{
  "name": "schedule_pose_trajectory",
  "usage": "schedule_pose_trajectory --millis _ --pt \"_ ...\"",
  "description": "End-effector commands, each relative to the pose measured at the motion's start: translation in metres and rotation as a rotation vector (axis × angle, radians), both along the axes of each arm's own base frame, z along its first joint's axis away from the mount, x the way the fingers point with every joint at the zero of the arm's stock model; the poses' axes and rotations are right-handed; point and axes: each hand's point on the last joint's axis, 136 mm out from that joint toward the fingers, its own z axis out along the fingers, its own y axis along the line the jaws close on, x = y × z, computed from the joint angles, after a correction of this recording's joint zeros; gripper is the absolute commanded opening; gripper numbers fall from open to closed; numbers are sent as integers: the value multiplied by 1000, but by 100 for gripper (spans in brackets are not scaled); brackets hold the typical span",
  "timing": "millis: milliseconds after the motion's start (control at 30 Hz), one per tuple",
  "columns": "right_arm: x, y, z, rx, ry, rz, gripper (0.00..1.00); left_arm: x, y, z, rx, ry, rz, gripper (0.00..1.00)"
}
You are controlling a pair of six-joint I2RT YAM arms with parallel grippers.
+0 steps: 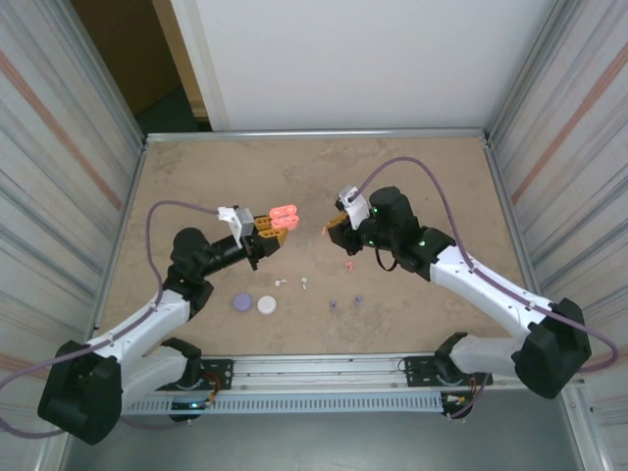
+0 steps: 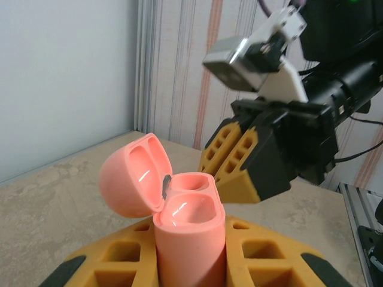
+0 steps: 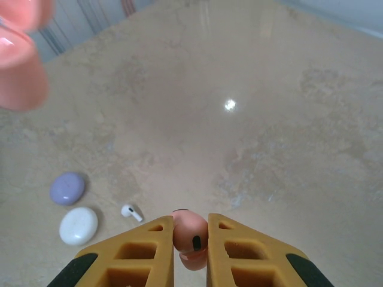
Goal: Insert the wireless bluetooth earbuds into the charging case
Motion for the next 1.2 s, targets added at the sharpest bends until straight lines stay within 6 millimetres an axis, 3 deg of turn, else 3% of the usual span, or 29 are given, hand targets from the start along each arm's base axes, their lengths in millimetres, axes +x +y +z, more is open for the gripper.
schedule_pose_trajectory --millis 0,267,467,700,1167 --pt "-4 3 34 34 -94 30 16 -2 -2 9 -22 -40 -16 0" --pt "-11 17 78 78 -216 77 16 0 -10 5 -16 -26 -38 0" --pt "-14 31 100 82 -297 108 16 -1 -15 5 -18 -25 -53 0" --pt "-15 50 109 68 -342 142 16 -2 -17 5 -21 -26 -61 0" --pt "-16 82 102 44 -360 190 17 -3 -18 7 -28 -30 -65 0"
